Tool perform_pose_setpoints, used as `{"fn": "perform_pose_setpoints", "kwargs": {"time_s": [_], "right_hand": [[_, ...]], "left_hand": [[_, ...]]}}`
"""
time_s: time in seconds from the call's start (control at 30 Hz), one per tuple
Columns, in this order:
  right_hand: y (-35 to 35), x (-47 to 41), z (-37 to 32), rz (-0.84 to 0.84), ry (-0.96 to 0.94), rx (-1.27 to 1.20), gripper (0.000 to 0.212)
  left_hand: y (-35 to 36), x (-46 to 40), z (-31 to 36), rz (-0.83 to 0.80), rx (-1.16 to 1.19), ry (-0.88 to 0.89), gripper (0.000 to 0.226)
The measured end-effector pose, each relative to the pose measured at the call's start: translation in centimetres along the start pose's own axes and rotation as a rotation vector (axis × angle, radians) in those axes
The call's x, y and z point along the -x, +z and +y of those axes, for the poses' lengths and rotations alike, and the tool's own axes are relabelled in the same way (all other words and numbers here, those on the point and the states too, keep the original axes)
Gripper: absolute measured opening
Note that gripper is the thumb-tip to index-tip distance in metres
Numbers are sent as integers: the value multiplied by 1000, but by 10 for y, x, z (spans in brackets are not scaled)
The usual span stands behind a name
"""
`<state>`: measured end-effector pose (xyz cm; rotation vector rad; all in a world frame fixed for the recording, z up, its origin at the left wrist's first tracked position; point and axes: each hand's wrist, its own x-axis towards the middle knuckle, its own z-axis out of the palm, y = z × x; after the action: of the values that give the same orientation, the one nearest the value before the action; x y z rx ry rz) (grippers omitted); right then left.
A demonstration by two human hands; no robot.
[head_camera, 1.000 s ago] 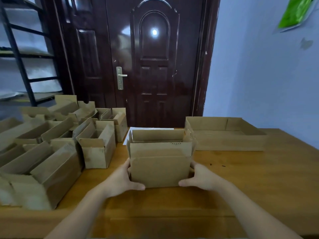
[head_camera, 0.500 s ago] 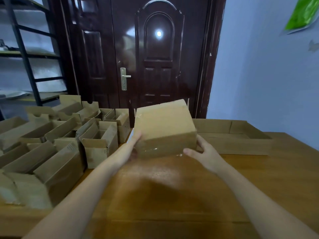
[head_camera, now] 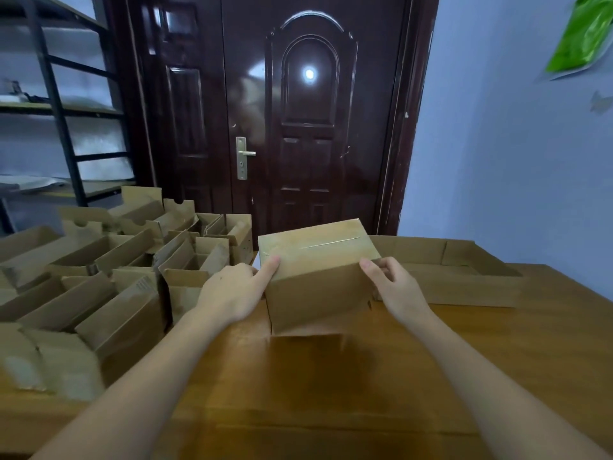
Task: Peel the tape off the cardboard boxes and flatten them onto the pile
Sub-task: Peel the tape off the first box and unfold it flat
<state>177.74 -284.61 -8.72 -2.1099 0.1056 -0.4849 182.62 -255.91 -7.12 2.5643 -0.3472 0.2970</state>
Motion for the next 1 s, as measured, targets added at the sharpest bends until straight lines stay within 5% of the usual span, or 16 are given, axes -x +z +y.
{"fn": "perform_pose_setpoints", "kwargs": {"time_s": [0.13, 0.33, 0.7, 0.9, 1.0], "right_hand": [[6, 5, 5, -70, 76, -4, 87], [22, 8, 13, -58, 239, -106, 102], [40, -20, 8, -18, 480, -277, 87], [31, -29, 15, 67, 464, -290, 82], [29, -32, 16, 50, 477, -291, 81]], "left_hand": [[4, 1, 1, -110, -114, 29, 84], [21, -5, -3, -149, -82, 8, 90], [24, -17, 5, -215, -11, -64, 102], [16, -1, -2, -439, 210, 89, 86], [19, 0, -12, -310, 65, 34, 78]]}}
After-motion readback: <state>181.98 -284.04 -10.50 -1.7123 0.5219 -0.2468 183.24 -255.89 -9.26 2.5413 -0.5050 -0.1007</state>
